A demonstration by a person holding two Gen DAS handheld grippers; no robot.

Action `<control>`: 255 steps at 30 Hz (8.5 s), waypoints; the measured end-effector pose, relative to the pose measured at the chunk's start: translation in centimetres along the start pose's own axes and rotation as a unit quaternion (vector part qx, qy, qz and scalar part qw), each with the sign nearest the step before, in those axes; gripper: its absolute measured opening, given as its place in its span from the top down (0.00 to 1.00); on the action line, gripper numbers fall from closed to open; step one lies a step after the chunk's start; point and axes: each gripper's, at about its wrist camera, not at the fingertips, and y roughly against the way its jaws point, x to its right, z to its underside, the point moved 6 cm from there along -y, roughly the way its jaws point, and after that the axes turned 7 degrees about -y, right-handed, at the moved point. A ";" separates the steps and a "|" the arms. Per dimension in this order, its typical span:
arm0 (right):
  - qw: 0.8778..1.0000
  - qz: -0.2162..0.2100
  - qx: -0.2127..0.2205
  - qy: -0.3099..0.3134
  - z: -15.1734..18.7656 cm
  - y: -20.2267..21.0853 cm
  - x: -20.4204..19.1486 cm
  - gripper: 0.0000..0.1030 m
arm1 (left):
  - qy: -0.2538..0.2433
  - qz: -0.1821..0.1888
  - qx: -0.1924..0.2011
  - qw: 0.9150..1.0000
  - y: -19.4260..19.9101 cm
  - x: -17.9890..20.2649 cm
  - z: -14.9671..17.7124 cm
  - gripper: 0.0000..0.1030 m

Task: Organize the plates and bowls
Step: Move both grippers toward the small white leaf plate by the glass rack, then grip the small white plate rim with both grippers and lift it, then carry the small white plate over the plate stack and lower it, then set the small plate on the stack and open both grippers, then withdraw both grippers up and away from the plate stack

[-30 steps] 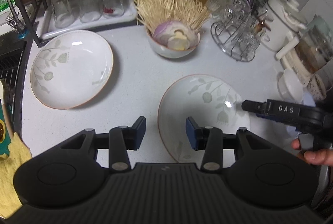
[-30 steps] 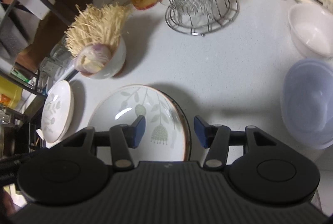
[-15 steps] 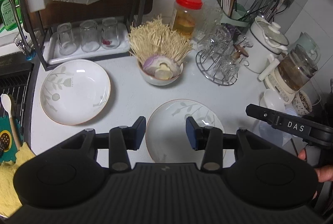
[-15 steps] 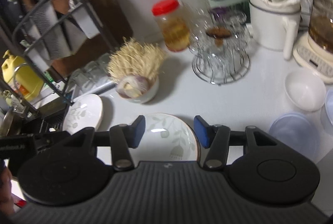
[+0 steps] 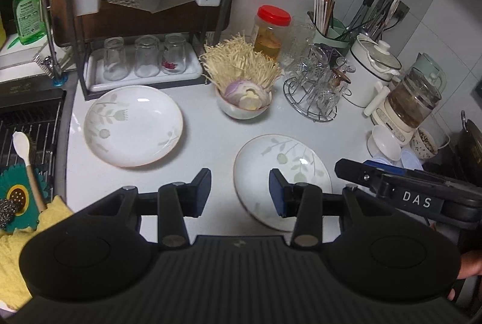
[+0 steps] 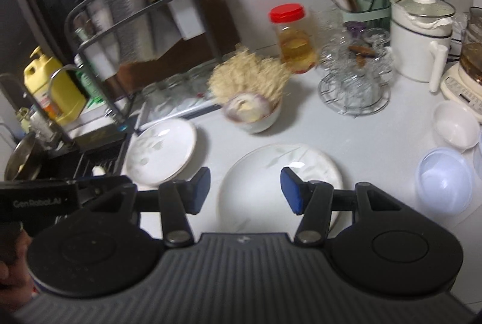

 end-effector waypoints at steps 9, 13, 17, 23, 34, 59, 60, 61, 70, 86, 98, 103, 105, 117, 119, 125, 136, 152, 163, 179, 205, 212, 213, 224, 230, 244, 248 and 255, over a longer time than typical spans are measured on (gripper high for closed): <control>1.000 0.010 0.000 0.020 3.1 1.1 -4.2 0.47 | 0.013 0.013 0.004 1.000 2.7 -3.9 2.9 0.53; 1.000 0.014 -0.008 0.017 4.4 1.1 -5.6 0.47 | 0.018 0.013 0.006 1.000 3.7 -5.5 3.9 0.53; 1.000 0.014 -0.014 0.013 5.7 0.7 -7.3 0.47 | 0.023 0.009 -0.004 1.000 4.3 -7.4 5.0 0.53; 1.000 0.010 -0.029 0.007 7.2 -0.3 -9.3 0.47 | 0.043 0.004 -0.024 0.999 4.4 -10.5 6.8 0.53; 0.997 -0.020 -0.066 -0.021 6.3 -6.2 -10.3 0.47 | 0.113 -0.040 -0.029 0.992 -0.5 -16.8 5.9 0.48; 0.996 -0.020 -0.089 -0.020 -0.2 -28.0 -9.2 0.47 | 0.103 -0.077 -0.046 0.991 -15.9 -24.3 0.1 0.47; 0.996 -0.022 -0.089 -0.022 -0.3 -28.5 -9.1 0.47 | 0.104 -0.077 -0.050 0.990 -16.4 -24.3 -0.1 0.47; 0.996 -0.020 -0.090 -0.020 -0.3 -28.9 -9.1 0.48 | 0.106 -0.077 -0.053 0.990 -17.0 -24.4 -0.2 0.47; 0.994 -0.022 -0.102 -0.017 -0.2 -30.7 -9.4 0.61 | 0.112 -0.068 -0.073 0.989 -20.4 -25.2 -1.7 0.48; 0.993 -0.054 -0.105 -0.010 -0.3 -29.7 -9.1 0.73 | 0.097 -0.056 -0.088 0.990 -20.3 -25.0 -2.6 0.58; 0.996 -0.050 -0.077 -0.015 -0.5 -22.8 -7.8 0.73 | 0.084 -0.027 -0.072 0.994 -14.6 -20.5 -3.0 0.58; 0.998 -0.040 -0.046 -0.027 -0.8 -18.5 -6.9 0.73 | 0.065 -0.012 -0.045 0.997 -11.8 -17.7 -3.8 0.58; 0.998 -0.039 -0.031 -0.036 -0.9 -16.8 -6.3 0.73 | 0.056 -0.005 -0.035 0.998 -10.8 -16.5 -4.0 0.58; 0.998 -0.010 0.014 -0.057 -0.5 -9.3 -1.2 0.73 | 0.021 0.024 -0.026 0.999 -8.8 -8.0 -4.2 0.58; 0.999 -0.007 0.014 -0.051 -0.3 -8.7 0.1 0.73 | 0.021 0.028 -0.024 0.999 -9.3 -6.6 -4.0 0.58; 0.999 0.010 -0.015 -0.042 0.4 -7.8 4.5 0.73 | 0.035 0.051 -0.051 0.997 -11.6 -2.6 -3.0 0.58; 0.993 0.052 -0.056 -0.085 2.3 -8.2 11.4 0.73 | 0.015 0.049 -0.121 0.991 -17.3 3.4 -0.3 0.58; 0.995 0.067 -0.059 -0.040 1.0 -11.4 13.3 0.73 | -0.002 0.006 -0.178 0.984 -22.0 4.7 0.0 0.58; 0.997 0.047 -0.056 -0.032 0.5 -13.2 13.3 0.73 | 0.021 -0.008 -0.193 0.981 -22.8 3.9 -0.5 0.58; 0.996 0.028 -0.064 -0.050 1.0 -14.2 13.6 0.73 | 0.107 0.020 -0.203 0.973 -21.7 1.9 -1.4 0.57; 0.998 0.030 -0.045 -0.034 -0.1 -11.8 13.2 0.74 | 0.120 -0.002 -0.107 0.987 -13.6 1.6 -1.9 0.57; 0.999 0.022 0.012 -0.024 -2.9 -6.3 11.1 0.74 | 0.071 -0.016 -0.055 0.996 -8.8 4.0 -3.6 0.57; 0.999 0.020 0.019 -0.022 -3.1 -5.3 10.7 0.74 | 0.058 -0.019 -0.047 0.997 -8.1 4.5 -3.9 0.57; 0.997 0.020 0.065 -0.025 -1.8 3.0 6.1 0.74 | 0.010 0.004 -0.003 1.000 -1.1 5.9 -2.2 0.57; 0.996 0.041 0.071 -0.033 0.7 5.0 4.8 0.74 | -0.004 0.026 -0.007 1.000 -0.1 5.7 0.3 0.57; 0.991 0.083 0.073 -0.071 4.3 6.9 5.8 0.73 | -0.050 0.061 -0.021 0.997 0.0 7.8 2.9 0.57; 0.990 0.092 0.080 -0.076 4.1 6.8 7.4 0.74 | -0.058 0.068 -0.021 0.996 -1.0 9.4 2.7 0.57; 0.985 0.111 0.087 -0.100 3.1 7.2 11.9 0.73 | -0.066 0.083 -0.038 0.994 -4.3 12.8 1.8 0.57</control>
